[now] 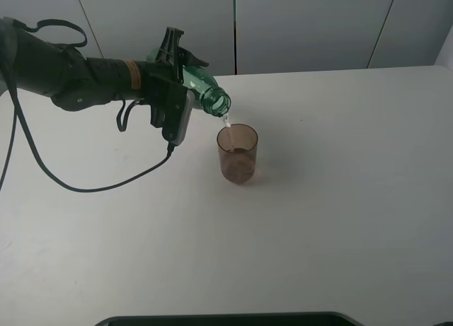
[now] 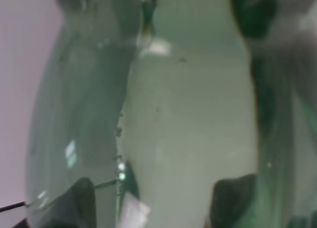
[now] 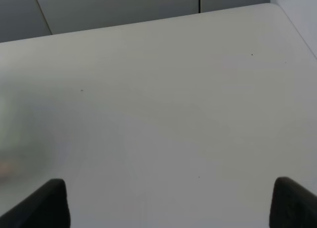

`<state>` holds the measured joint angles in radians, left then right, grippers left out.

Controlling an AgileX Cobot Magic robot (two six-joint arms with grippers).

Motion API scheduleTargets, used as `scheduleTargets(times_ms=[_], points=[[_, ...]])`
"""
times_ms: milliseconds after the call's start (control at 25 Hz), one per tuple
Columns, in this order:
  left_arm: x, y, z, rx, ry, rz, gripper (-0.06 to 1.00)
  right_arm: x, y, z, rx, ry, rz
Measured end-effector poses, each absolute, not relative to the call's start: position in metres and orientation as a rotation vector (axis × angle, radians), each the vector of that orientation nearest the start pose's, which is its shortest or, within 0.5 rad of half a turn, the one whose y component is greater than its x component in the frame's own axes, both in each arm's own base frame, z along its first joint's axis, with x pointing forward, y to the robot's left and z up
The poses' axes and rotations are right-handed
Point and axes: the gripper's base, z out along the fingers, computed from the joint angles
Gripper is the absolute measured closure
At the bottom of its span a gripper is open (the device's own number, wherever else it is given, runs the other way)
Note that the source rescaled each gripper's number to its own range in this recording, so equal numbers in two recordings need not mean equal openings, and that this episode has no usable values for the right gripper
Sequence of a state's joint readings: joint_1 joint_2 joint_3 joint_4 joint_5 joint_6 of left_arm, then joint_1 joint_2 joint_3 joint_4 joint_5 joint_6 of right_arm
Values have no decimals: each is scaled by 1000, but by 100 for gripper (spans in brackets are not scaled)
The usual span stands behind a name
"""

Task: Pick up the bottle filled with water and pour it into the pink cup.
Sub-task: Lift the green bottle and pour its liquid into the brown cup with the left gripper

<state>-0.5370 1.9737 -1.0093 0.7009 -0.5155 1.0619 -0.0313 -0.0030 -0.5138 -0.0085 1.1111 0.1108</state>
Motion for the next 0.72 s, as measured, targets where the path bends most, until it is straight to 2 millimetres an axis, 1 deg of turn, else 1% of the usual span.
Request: scheduleTargets(times_ms=[720], points=[[329,-230,150,1914,697,413,92,-9,0,277,148,2073,38]])
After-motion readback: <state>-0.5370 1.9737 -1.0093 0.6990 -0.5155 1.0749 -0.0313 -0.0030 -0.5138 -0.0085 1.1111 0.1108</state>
